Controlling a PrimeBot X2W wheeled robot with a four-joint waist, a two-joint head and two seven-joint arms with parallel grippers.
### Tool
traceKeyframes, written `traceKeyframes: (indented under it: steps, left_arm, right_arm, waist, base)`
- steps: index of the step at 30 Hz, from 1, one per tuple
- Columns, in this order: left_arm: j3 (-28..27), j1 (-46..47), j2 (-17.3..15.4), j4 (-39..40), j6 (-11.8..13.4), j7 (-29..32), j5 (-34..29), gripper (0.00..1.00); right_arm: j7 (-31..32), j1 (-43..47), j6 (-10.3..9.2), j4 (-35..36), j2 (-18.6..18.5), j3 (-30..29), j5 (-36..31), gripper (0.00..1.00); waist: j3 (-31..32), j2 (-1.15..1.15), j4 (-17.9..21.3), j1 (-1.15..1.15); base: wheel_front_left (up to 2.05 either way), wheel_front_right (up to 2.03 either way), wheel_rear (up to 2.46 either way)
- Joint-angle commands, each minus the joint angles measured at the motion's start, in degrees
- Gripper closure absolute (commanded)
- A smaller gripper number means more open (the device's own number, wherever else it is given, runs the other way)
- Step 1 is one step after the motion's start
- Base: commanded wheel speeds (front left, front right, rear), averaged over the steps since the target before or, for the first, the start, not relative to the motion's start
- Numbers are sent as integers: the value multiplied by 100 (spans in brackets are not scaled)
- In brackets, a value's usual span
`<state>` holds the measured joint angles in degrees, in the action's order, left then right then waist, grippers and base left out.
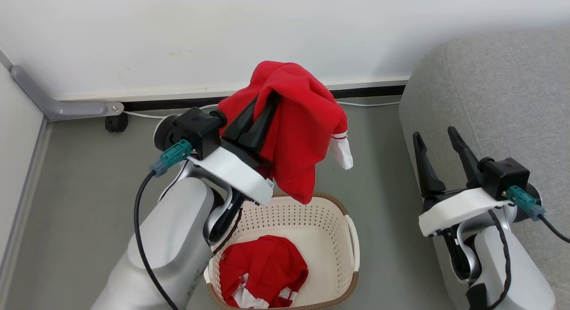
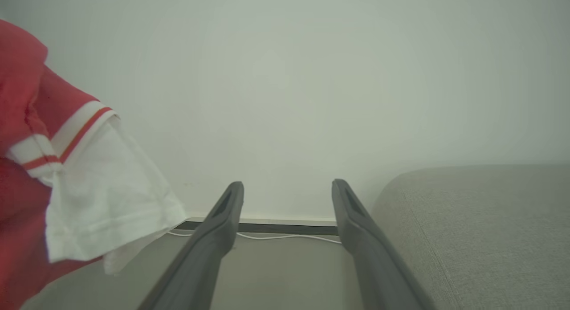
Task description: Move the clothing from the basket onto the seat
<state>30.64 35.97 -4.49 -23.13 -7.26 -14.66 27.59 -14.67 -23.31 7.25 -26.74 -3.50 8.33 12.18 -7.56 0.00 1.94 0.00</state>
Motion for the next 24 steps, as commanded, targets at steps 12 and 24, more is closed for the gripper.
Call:
traceKeyframes:
  steps: [12,24]
  left_arm:
    - [-86,383,-24,342,-23,-34,-130,100]
    - [-17,391,-15,199,-23,-34,-132,100]
  right_arm:
    - [-33,28,24,138,38,209,82,0]
    - [-33,-381,24,2126,54,1080,559,0]
  waist:
    - [19,0,66,0]
    - [-153,0,73,0]
  base:
    - [0,0,0]
    - [0,0,0]
